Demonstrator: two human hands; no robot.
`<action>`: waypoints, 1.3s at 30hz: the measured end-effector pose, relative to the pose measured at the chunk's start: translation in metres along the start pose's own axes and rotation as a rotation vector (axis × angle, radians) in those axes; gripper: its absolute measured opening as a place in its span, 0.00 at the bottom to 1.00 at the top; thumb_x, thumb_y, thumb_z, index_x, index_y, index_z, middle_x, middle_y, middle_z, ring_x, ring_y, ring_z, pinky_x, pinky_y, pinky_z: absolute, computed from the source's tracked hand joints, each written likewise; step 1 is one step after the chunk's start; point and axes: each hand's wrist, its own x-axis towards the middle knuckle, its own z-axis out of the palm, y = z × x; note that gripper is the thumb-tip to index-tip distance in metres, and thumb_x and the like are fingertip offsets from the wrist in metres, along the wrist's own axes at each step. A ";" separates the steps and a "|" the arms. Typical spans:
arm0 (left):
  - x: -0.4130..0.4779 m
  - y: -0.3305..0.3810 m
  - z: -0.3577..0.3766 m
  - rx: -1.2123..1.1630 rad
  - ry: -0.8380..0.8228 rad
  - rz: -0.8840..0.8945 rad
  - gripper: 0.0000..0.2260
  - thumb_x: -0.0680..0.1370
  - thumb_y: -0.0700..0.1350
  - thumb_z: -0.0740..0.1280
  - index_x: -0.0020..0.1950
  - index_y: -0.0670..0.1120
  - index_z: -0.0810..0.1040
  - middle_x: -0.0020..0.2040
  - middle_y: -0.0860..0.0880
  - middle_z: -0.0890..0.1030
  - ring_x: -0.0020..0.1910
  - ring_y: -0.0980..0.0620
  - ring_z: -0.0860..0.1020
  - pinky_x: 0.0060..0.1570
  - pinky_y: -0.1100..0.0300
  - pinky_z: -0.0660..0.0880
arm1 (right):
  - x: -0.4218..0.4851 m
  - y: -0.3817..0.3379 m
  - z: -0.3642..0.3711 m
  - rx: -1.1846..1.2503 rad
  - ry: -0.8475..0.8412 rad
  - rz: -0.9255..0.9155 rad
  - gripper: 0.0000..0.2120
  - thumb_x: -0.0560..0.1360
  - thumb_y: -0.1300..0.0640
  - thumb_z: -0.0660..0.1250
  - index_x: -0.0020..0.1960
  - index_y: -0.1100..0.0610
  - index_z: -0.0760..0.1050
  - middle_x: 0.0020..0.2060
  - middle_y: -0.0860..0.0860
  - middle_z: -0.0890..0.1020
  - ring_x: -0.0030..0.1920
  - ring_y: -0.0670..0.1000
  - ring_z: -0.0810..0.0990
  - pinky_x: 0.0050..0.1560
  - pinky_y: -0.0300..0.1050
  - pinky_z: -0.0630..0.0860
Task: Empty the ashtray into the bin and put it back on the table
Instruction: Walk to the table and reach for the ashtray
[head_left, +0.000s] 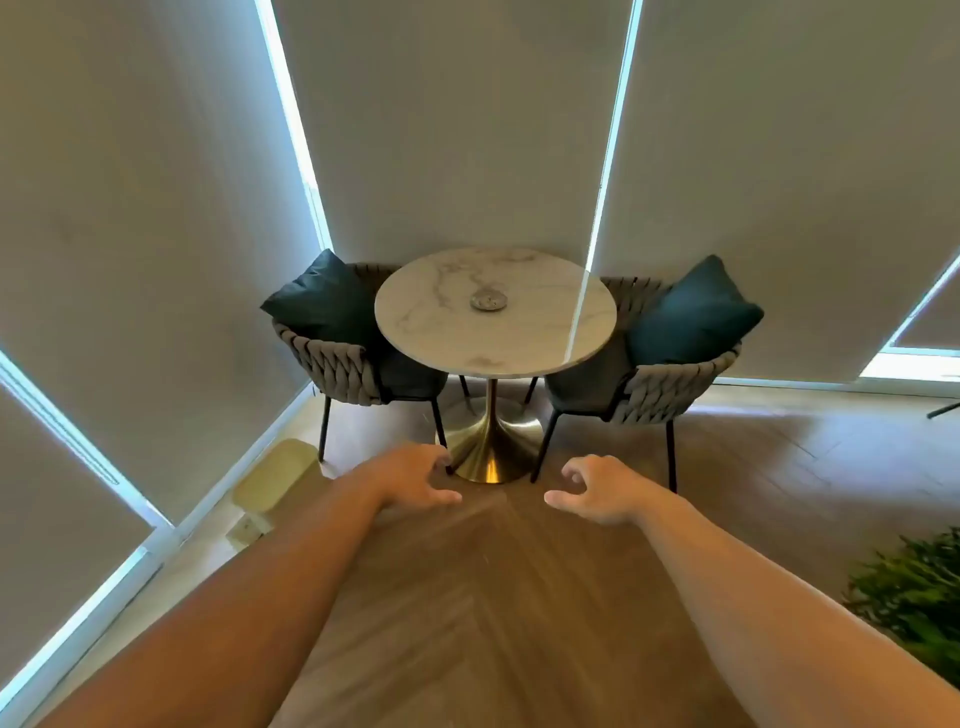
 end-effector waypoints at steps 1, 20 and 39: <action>0.009 -0.006 -0.002 0.001 -0.012 -0.005 0.29 0.76 0.57 0.69 0.73 0.48 0.67 0.68 0.46 0.74 0.64 0.47 0.74 0.63 0.54 0.72 | 0.010 -0.001 0.003 0.009 -0.016 0.018 0.36 0.74 0.35 0.66 0.74 0.54 0.67 0.70 0.54 0.73 0.67 0.54 0.74 0.62 0.48 0.74; 0.136 -0.101 0.010 -0.006 -0.278 -0.054 0.32 0.74 0.65 0.66 0.74 0.53 0.64 0.69 0.48 0.73 0.64 0.48 0.73 0.63 0.48 0.73 | 0.152 -0.005 0.042 0.065 -0.183 0.201 0.40 0.69 0.29 0.65 0.73 0.50 0.66 0.70 0.52 0.72 0.68 0.55 0.73 0.64 0.54 0.74; 0.289 -0.106 0.006 -0.104 -0.322 -0.175 0.29 0.75 0.63 0.66 0.72 0.53 0.66 0.68 0.50 0.74 0.61 0.51 0.74 0.61 0.52 0.74 | 0.309 0.056 -0.017 0.113 -0.316 0.169 0.36 0.73 0.33 0.66 0.73 0.52 0.67 0.71 0.52 0.72 0.69 0.54 0.72 0.66 0.53 0.73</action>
